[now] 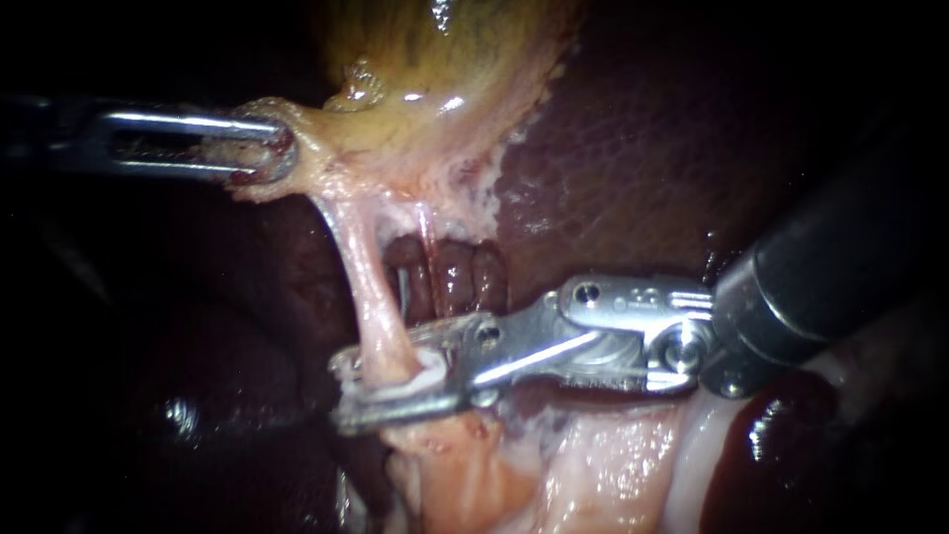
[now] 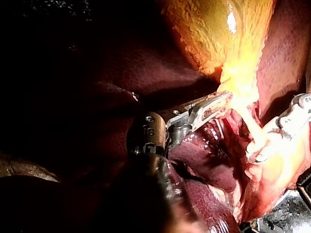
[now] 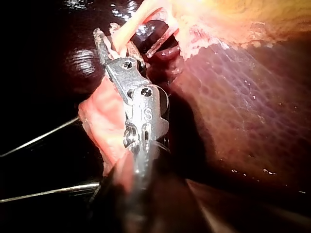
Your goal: Clipping second clip left tube
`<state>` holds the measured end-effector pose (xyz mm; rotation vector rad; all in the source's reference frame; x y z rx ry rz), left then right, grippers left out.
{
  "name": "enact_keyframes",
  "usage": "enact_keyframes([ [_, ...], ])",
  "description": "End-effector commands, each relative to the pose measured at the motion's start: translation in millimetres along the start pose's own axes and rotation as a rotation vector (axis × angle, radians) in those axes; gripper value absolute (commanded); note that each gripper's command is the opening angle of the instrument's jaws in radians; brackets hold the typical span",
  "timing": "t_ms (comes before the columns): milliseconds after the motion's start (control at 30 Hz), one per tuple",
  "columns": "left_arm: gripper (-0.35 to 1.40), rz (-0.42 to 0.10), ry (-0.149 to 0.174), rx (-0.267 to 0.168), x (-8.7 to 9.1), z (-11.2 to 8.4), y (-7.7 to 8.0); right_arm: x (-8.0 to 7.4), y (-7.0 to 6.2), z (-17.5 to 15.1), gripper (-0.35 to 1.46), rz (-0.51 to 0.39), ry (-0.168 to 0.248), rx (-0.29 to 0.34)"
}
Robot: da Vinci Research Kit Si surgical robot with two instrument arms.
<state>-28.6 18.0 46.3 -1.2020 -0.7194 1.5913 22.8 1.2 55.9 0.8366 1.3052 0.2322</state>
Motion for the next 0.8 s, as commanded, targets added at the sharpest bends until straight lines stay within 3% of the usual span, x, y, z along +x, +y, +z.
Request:
enact_keyframes([
  [33, -0.35, 0.0, 0.0, 0.0, 0.0, 0.0, 0.0, 0.0, 0.0, 0.0, -0.13, 0.009, 0.0, 0.001],
  [233, -0.35, 0.0, 0.0, 0.0, 0.0, 0.0, 0.0, 0.0, -0.1, -0.1, -0.35, 0.027, -0.001, 0.008],
  [800, -0.35, -0.001, 0.0, 0.0, 0.1, 0.1, -0.1, 0.1, 0.5, -1.0, -0.35, 0.049, -0.021, 0.002],
])
